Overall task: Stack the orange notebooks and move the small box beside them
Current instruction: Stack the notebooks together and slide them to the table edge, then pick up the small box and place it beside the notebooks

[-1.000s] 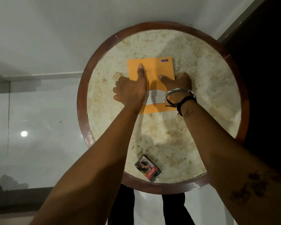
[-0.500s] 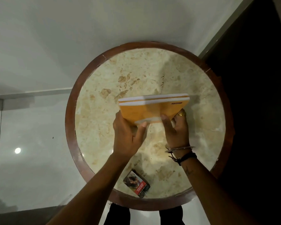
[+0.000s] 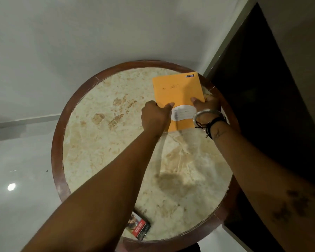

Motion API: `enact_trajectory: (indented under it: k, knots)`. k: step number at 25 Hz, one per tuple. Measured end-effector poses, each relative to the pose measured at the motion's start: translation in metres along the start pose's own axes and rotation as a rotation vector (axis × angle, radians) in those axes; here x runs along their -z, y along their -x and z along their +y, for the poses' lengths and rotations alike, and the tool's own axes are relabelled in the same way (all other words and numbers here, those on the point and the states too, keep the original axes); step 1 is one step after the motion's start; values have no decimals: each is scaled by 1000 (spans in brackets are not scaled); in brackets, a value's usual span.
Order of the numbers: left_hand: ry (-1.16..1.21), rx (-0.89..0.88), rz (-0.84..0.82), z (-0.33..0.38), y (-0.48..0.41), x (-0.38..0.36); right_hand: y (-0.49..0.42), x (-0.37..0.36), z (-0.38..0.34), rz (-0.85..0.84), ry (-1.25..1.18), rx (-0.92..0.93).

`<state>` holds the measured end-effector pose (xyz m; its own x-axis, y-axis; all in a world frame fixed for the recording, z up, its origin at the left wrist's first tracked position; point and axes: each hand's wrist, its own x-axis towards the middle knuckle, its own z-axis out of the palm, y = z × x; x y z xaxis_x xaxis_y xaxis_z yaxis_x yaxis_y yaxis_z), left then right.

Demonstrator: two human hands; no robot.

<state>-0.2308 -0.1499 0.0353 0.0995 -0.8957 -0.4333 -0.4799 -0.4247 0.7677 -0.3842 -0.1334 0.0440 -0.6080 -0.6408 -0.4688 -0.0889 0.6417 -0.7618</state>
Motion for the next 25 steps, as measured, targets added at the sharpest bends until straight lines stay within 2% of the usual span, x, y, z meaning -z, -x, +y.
enact_trajectory:
  k: [4,8,10,12,14,15,17,20,22,25]
  knots:
    - [-178,-79,45,12,-8,-19,-29,6,7,65,-7,46]
    - [-382,-173,41,13,-3,-22,-37,4,21,157,134,12]
    - [-374,-189,36,8,3,-16,-40,6,22,200,279,-2]
    - [-367,-284,113,-2,13,3,-26,14,21,272,368,2]
    - [-459,-436,231,-23,19,36,7,22,33,325,342,121]
    - [-498,-453,238,-37,21,56,33,23,46,304,308,199]
    - [-532,-356,175,-73,29,104,100,19,79,159,306,307]
    - [-726,-332,101,-140,44,158,213,1,127,-108,531,497]
    - [-818,-343,35,-172,51,166,271,-19,147,-237,690,582]
    - [-838,-343,26,-187,48,163,304,-48,161,-323,879,649]
